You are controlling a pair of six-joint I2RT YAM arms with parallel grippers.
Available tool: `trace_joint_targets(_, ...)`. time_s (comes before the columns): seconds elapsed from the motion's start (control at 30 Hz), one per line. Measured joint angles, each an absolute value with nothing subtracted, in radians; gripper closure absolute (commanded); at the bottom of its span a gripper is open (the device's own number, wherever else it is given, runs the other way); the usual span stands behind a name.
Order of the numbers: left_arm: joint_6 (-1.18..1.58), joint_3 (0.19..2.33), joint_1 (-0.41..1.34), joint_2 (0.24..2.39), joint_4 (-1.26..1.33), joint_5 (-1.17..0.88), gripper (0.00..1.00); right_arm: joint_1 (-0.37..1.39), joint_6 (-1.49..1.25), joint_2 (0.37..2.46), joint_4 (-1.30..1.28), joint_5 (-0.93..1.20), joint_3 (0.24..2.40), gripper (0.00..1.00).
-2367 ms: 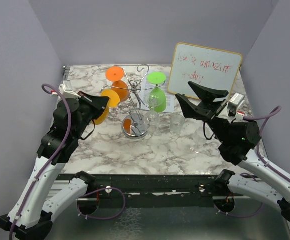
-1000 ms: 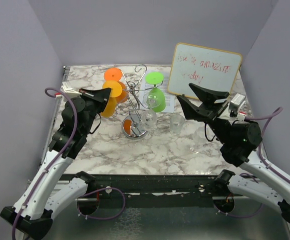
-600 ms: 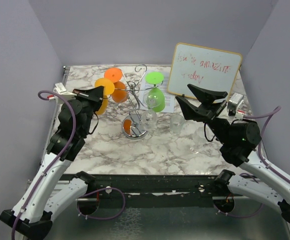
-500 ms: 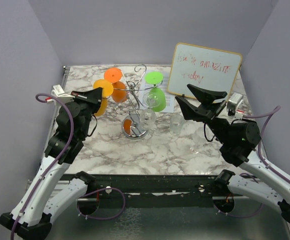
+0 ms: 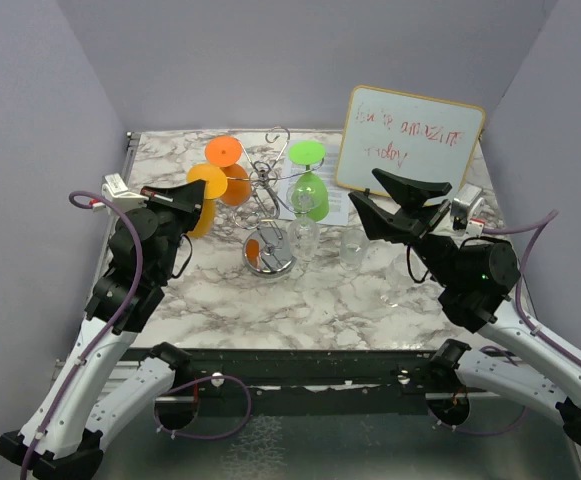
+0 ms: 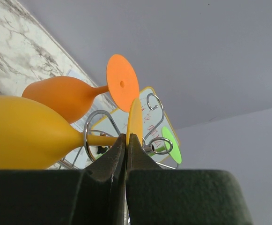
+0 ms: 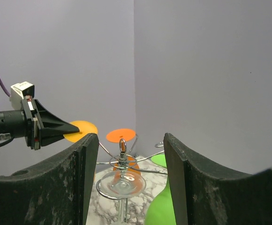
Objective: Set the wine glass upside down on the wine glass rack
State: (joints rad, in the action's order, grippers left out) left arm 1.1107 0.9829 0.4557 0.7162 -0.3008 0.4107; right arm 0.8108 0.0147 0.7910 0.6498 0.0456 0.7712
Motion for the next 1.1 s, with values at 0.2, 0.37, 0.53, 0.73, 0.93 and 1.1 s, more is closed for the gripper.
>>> trace_joint_targets(0.2,1.119,0.968,0.456,0.710,-0.311,0.385,1.00,0.811,-0.005,0.789,0.648,0.046,0.771,0.38)
trace_joint_targets(0.37,1.130,0.939,0.456,0.713,-0.324,0.358,0.97,0.811,-0.012,0.788,0.643,0.046,0.771,0.38)
trace_joint_targets(0.53,1.143,0.930,0.456,0.712,-0.330,0.336,0.84,0.811,-0.019,0.784,0.640,0.045,0.771,0.38)
trace_joint_targets(0.73,1.148,0.931,0.456,0.705,-0.327,0.329,0.69,0.811,-0.029,0.780,0.626,0.042,0.771,0.38)
trace_joint_targets(0.93,1.152,0.931,0.456,0.683,-0.340,0.329,0.64,0.811,-0.036,0.778,0.592,0.028,0.773,0.41)
trace_joint_targets(1.1,1.151,0.931,0.456,0.666,-0.385,0.329,0.63,0.811,-0.053,0.778,0.545,-0.021,0.786,0.42)
